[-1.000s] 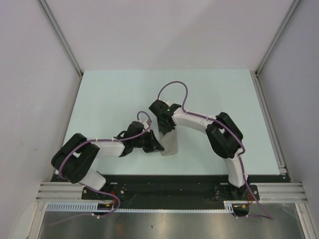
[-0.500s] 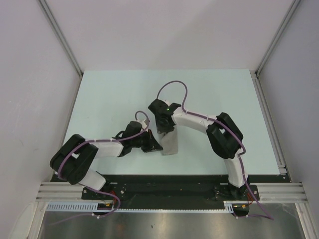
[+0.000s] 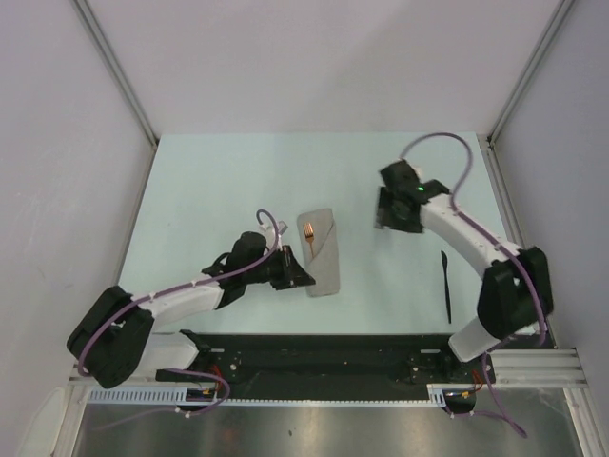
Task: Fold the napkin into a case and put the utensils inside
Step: Pick up the knife from the center of the board.
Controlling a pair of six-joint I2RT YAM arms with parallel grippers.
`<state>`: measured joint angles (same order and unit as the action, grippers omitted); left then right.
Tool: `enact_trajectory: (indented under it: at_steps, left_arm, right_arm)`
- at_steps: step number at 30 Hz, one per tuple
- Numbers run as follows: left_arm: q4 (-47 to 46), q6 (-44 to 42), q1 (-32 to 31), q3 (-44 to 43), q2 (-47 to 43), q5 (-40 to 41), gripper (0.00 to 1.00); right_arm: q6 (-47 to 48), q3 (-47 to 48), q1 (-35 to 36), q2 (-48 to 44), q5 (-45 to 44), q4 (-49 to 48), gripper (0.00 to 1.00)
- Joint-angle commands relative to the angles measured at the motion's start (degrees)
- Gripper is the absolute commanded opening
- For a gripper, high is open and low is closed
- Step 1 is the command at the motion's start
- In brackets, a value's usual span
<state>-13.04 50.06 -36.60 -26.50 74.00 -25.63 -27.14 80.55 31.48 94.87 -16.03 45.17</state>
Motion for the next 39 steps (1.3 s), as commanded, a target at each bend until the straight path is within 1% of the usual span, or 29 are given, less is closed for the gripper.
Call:
enact_trajectory:
  at_steps: [1,2,3,4,5,6,8,10,11,12,14,16,17,19,22,24,27,28,29,32,34,36,39]
  left_arm:
    - [1.43,-1.72,-2.95,-0.31,-6.83,0.93,0.20]
    - [1.87,-1.81,-3.65,-0.65,-7.54,0.76,0.22]
    - [2.14,-2.25,-3.83,-0.83,-7.99,0.58,0.22]
    - [2.40,-2.42,-4.00,-1.01,-8.51,-0.12,0.22]
    - [2.49,-2.51,-4.18,-1.18,-8.69,-0.65,0.24]
    - [2.40,-2.51,-4.27,-1.27,-8.78,-1.00,0.24]
    - [2.05,-2.34,-4.44,-1.27,-8.96,-2.23,0.25]
    - [2.05,-2.25,-4.36,-1.27,-9.13,-2.93,0.25]
    - [2.23,-2.16,-4.44,-1.27,-9.74,-3.20,0.25]
    - [2.49,-2.16,-4.36,-1.27,-10.18,-3.11,0.25]
    - [2.93,-2.42,-4.45,-1.36,-10.97,-3.03,0.26]
    - [3.02,-2.69,-4.36,-1.36,-11.07,-3.11,0.25]
    - [2.84,-2.69,-4.36,-1.27,-11.07,-3.29,0.24]
    - [2.23,-2.60,-4.44,-1.18,-10.54,-3.81,0.23]
    - [1.09,-2.16,-4.36,-0.75,-10.01,-4.60,0.22]
    - [1.17,-2.16,-4.44,-0.92,-10.01,-5.04,0.22]
    - [1.96,-2.78,-4.27,-1.18,-10.45,-4.78,0.22]
    - [2.31,-2.87,-4.27,-1.36,-10.54,-4.70,0.22]
    - [2.40,-2.95,-4.27,-1.36,-10.80,-4.70,0.22]
    - [3.02,-3.30,-4.27,-1.54,-11.42,-4.78,0.22]
    - [3.54,-3.48,-4.27,-1.62,-11.85,-4.61,0.22]
    - [3.72,-3.57,-4.27,-1.45,-12.12,-4.43,0.21]
    - [3.72,-3.39,-4.36,-1.36,-12.30,-4.43,0.21]
  right_arm:
    - [1.83,-17.24,-13.27,-13.72,0.47,2.29,0.73]
    - [1.74,-22.84,-16.16,-16.10,1.35,1.77,0.74]
    - [1.82,-25.68,-20.54,-20.91,3.44,1.42,0.74]
    - [1.39,-27.97,-22.50,-22.78,4.59,1.15,0.74]
    - [0.60,-29.74,-22.87,-24.89,4.08,0.45,0.75]
    - [0.16,-29.23,-22.44,-27.00,0.95,0.62,0.77]
    - [-4.32,-29.05,-24.96,-27.46,-0.49,1.67,0.83]
    - [-5.73,-31.59,-30.49,-25.71,2.58,1.51,0.81]
    - [-6.87,-32.64,-31.04,-24.83,3.02,0.89,0.81]
    - [-6.62,-33.96,-32.87,-23.78,5.29,0.02,0.81]
    - [-7.14,-35.20,-33.68,-21.75,6.45,-2.26,0.81]
    - [-6.10,-37.82,-33.68,-21.31,5.58,-4.64,0.81]
    - [-4.96,-38.80,-33.94,-21.04,5.57,-6.82,0.81]
    - [-5.03,-40.20,-34.12,-20.52,6.44,-8.07,0.79]
    - [-5.39,-42.05,-34.47,-19.73,6.89,-10.80,0.74]
    - [-5.47,-42.32,-34.56,-18.41,5.49,-10.89,0.69]
    - [-5.56,-42.24,-34.82,-17.00,5.49,-11.50,0.67]
    - [-5.39,-42.23,-34.74,-16.56,5.49,-11.77,0.66]
    - [-5.30,-41.89,-34.82,-15.86,5.83,-11.77,0.63]
    - [-4.86,-41.35,-35.00,-15.24,4.78,-11.59,0.61]
    - [-4.59,-41.44,-34.91,-14.28,6.26,-12.20,0.51]
    - [-4.94,-42.49,-34.91,-12.88,7.94,-12.82,0.45]
    - [-6.52,-44.33,-32.99,-11.90,9.35,-14.75,0.33]
